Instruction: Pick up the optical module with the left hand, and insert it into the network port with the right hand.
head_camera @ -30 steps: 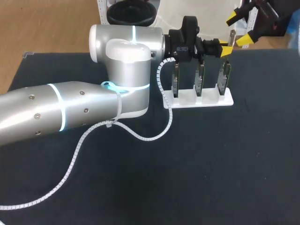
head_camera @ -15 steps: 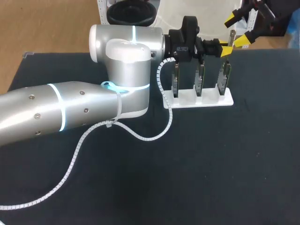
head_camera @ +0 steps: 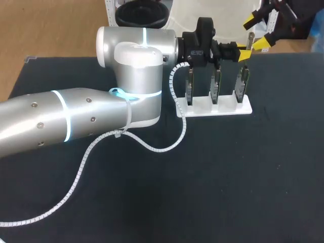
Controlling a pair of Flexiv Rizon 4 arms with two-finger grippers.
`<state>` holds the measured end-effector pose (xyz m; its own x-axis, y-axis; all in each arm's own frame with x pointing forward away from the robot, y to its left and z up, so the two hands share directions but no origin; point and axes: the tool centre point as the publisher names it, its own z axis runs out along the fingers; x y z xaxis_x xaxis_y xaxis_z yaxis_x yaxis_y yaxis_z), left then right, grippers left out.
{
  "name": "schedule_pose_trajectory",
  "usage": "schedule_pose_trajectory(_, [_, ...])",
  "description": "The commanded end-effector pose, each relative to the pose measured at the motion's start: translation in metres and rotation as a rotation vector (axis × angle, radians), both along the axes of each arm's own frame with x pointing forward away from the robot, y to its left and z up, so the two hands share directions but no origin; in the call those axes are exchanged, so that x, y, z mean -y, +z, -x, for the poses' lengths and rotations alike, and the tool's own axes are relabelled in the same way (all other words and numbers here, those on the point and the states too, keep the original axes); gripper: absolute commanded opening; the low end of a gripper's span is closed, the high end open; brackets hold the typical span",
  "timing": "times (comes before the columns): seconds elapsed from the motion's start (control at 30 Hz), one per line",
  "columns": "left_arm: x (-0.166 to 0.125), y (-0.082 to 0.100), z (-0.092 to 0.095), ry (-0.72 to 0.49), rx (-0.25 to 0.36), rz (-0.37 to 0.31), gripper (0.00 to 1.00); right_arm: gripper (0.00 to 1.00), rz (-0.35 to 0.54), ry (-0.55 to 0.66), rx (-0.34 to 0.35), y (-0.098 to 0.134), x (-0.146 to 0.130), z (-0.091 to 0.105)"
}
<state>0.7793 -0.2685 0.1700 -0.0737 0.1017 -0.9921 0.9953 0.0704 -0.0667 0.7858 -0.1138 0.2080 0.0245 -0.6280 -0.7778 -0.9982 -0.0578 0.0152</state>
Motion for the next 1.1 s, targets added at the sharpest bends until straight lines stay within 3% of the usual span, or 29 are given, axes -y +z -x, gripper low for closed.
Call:
schedule_pose_trajectory(0.03, [0.0000, -0.0005, -0.0005, 0.000, 0.001, 0.002, 0.00, 0.00, 0.002, -0.012, 0.005, -0.0002, 0.0002, 0.0008])
schedule_pose_trajectory(0.7, [0.0000, -0.0005, -0.0005, 0.000, 0.001, 0.002, 0.00, 0.00, 0.008, -0.009, 0.001, -0.0025, -0.0021, -0.0004])
schedule_pose_trajectory(0.73, [0.0000, -0.0005, -0.0005, 0.000, 0.001, 0.002, 0.36, 0.00, 0.008, -0.009, 0.001, -0.0025, -0.0022, -0.0003])
schedule_pose_trajectory(0.77, [0.0000, -0.0005, -0.0005, 0.000, 0.001, 0.002, 1.00, 0.00, 0.008, -0.009, 0.001, -0.0025, -0.0022, -0.0003])
schedule_pose_trajectory(1.1, [0.0000, -0.0005, -0.0005, 0.000, 0.001, 0.002, 1.00, 0.00, 0.004, -0.010, 0.005, -0.0023, -0.0031, 0.0004])
